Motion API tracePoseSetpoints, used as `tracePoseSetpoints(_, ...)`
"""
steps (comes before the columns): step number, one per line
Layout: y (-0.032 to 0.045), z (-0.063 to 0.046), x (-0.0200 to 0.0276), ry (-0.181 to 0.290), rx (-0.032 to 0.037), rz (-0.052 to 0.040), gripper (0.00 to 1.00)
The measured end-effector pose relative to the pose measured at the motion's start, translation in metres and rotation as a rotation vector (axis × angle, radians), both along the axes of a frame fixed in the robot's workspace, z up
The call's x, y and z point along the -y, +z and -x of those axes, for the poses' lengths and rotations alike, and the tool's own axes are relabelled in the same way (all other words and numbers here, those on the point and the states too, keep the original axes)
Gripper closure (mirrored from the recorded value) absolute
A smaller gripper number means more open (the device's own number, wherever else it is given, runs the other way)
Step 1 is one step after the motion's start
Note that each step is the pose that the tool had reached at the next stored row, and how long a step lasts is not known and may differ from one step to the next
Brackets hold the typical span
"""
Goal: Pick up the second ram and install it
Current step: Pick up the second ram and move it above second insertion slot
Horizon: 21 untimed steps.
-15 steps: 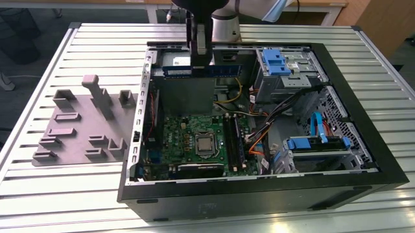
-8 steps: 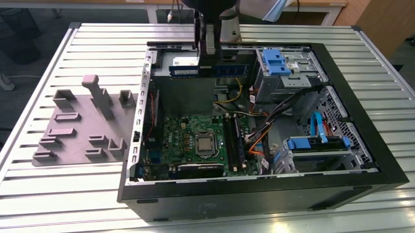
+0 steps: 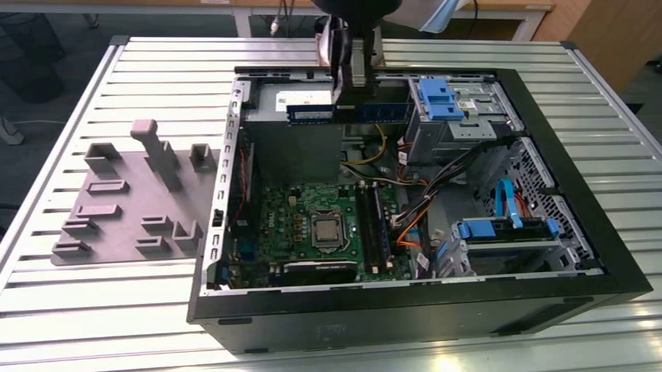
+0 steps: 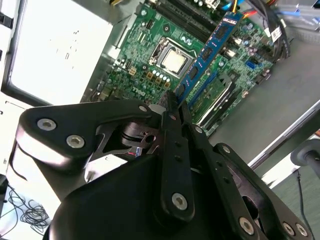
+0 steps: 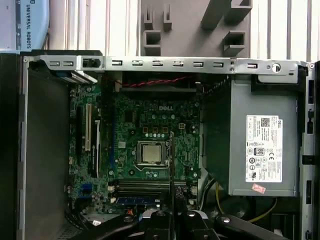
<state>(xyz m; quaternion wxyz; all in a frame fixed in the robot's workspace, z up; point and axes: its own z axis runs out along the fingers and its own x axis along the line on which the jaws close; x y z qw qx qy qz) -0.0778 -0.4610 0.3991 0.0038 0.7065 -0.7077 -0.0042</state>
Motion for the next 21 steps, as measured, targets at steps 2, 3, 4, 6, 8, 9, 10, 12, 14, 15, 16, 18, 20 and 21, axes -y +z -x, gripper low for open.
tracePoseSetpoints(2,0.0,-0.005,0.0,0.0,-0.0001,0.0,0.86)
tracePoseSetpoints(3,0.0,-0.007,0.0,0.0,-0.0002,0.0,0.86)
tracePoseSetpoints(4,0.0,-0.01,0.0,0.0,-0.0004,0.0,0.86)
tracePoseSetpoints(6,0.0,-0.015,0.0,0.0,-0.0006,0.0,0.86)
tracePoseSetpoints(8,0.0,-0.02,0.0,0.0,-0.0009,0.0,0.86)
tracePoseSetpoints(9,0.0,-0.023,0.0,0.0,-0.0009,0.0,0.86)
tracePoseSetpoints(10,0.0,-0.024,0.0,0.0,-0.0011,0.0,0.86)
tracePoseSetpoints(12,0.0,-0.025,0.0001,0.0,-0.001,-0.0001,0.86)
tracePoseSetpoints(14,0.0,-0.026,0.0,0.0,-0.0011,0.0001,0.86)
tracePoseSetpoints(15,0.0,-0.026,0.0,0.0,-0.0011,0.0,0.86)
tracePoseSetpoints(16,0.0,-0.027,0.0,0.0,-0.001,0.0,0.86)
tracePoseSetpoints(18,0.0,-0.027,0.0,0.0,-0.0011,0.0,0.86)
tracePoseSetpoints(20,0.0,-0.028,0.0,0.0,-0.0011,0.0,0.86)
tracePoseSetpoints(21,0.0,-0.029,0.0,0.0,-0.0011,0.0,0.86)
